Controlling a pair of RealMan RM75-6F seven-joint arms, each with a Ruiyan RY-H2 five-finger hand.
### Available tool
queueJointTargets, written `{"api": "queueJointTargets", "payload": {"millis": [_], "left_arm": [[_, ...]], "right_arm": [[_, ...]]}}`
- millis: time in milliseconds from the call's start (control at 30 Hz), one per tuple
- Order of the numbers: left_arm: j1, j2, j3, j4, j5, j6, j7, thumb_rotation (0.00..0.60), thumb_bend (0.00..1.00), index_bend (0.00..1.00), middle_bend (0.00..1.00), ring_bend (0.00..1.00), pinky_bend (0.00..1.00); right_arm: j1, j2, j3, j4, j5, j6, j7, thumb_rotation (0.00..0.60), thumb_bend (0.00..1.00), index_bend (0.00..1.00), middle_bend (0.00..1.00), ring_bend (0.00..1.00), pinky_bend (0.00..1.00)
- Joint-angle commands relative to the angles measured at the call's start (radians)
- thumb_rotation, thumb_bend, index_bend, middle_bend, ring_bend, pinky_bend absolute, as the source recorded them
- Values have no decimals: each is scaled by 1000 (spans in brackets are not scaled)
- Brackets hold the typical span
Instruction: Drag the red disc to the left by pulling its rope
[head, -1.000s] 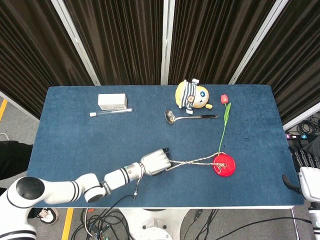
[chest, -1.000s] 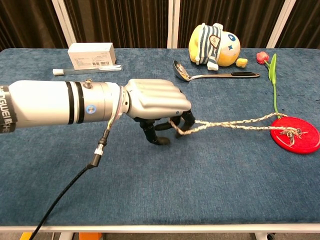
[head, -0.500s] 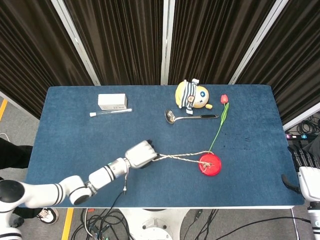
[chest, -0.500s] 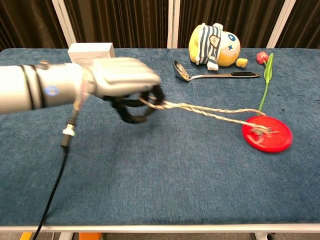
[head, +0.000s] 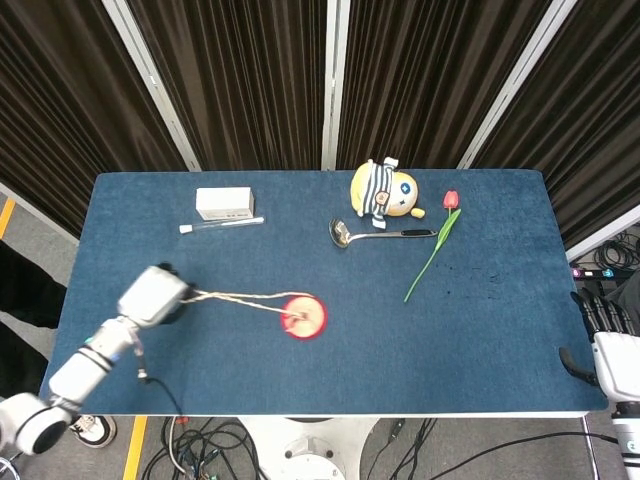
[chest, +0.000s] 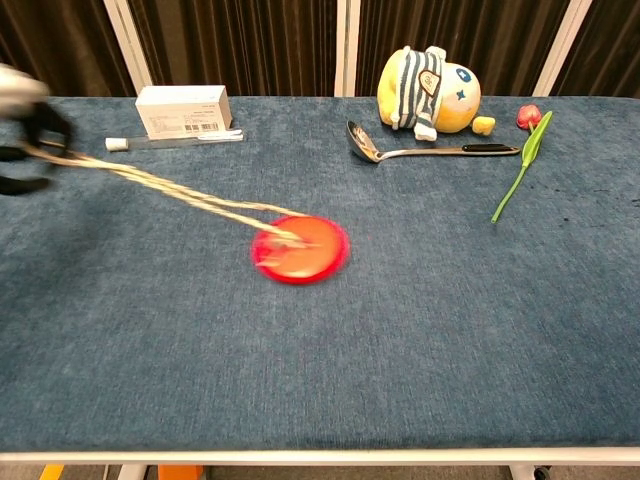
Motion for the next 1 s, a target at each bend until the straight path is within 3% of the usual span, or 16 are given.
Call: {"api": "queueJointTargets", "payload": {"millis": [33, 367, 733, 900, 1000], "left_arm": [[64, 57, 14, 40, -42, 42, -27, 600, 383, 762, 912, 546, 372], [141, 106, -45, 150, -252, 37, 112, 600, 386, 773, 914, 557, 371], [169, 87, -152, 154, -426, 102, 261, 600, 383, 780, 920, 566, 372], [180, 99, -167, 82, -376, 90, 175, 600, 378, 780, 921, 566, 375], [189, 99, -164, 32, -262, 117, 87, 600, 377, 779, 921, 566, 378]], "right_arm": [[0, 2, 0, -8, -1, 2, -7, 600, 259, 0, 0, 0, 0], [6, -5, -5, -27, -8, -5, -35, 600, 259, 0, 0, 0, 0], [7, -5, -5, -19, 1, -11, -28, 600, 260, 0, 0, 0, 0], [9, -11, -6, -11, 3, -19, -24, 600, 259, 0, 0, 0, 0], [11, -13, -8, -12, 1, -21, -27, 600, 259, 0, 0, 0, 0]]}}
